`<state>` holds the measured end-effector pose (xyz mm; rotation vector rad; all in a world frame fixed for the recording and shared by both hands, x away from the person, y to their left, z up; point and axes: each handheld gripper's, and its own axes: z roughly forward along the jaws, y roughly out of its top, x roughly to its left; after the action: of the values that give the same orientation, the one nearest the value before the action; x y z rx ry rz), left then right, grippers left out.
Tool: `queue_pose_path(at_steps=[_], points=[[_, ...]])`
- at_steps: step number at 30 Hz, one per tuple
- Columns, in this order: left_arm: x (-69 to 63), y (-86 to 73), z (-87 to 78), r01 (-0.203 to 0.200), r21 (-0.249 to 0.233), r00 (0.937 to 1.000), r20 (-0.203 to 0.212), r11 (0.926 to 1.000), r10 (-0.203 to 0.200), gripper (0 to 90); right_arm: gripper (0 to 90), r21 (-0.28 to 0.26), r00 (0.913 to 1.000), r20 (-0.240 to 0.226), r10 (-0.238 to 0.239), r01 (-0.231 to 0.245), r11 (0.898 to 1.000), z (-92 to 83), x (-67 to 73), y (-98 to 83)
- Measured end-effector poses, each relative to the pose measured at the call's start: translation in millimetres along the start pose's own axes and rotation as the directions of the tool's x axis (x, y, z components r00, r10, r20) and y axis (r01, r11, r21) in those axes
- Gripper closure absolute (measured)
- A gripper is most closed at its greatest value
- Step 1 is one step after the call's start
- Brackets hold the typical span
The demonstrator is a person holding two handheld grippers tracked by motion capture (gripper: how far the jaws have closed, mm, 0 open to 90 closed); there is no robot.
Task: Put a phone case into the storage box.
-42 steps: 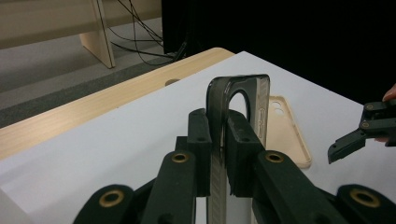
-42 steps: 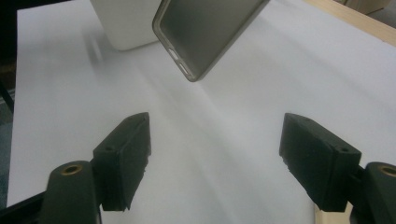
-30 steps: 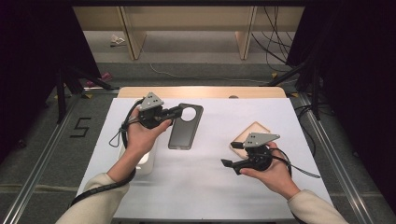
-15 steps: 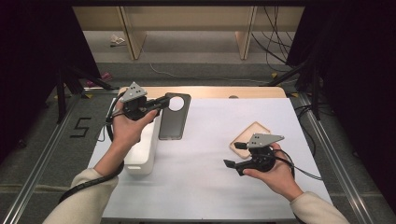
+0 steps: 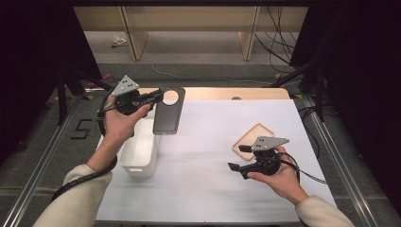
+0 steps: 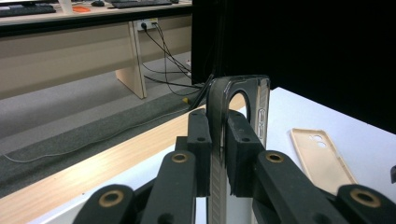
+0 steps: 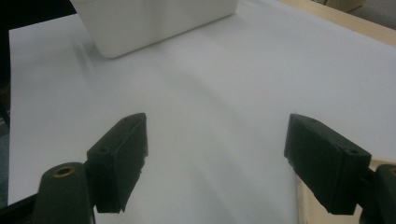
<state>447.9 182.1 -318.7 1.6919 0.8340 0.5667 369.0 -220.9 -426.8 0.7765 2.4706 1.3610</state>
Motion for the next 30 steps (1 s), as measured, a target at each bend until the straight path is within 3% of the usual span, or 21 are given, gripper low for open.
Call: queue_pose_path(at_steps=[13, 30], points=[[20.5, -0.4, -5.9, 0.016, -0.028, 0.9994, -0.030, 0.9995, -0.017, 81.1, 22.0, -0.007, 1.0000, -0.003, 0.009, -0.009, 1.000, -0.8, -1.2, -0.6], [43.8, 5.4, -12.3, -0.008, -0.037, 0.9973, -0.073, 0.9993, 0.005, 81.0, 22.1, -0.003, 1.0000, -0.001, 0.008, -0.008, 1.000, -1.0, -2.4, -1.4]])
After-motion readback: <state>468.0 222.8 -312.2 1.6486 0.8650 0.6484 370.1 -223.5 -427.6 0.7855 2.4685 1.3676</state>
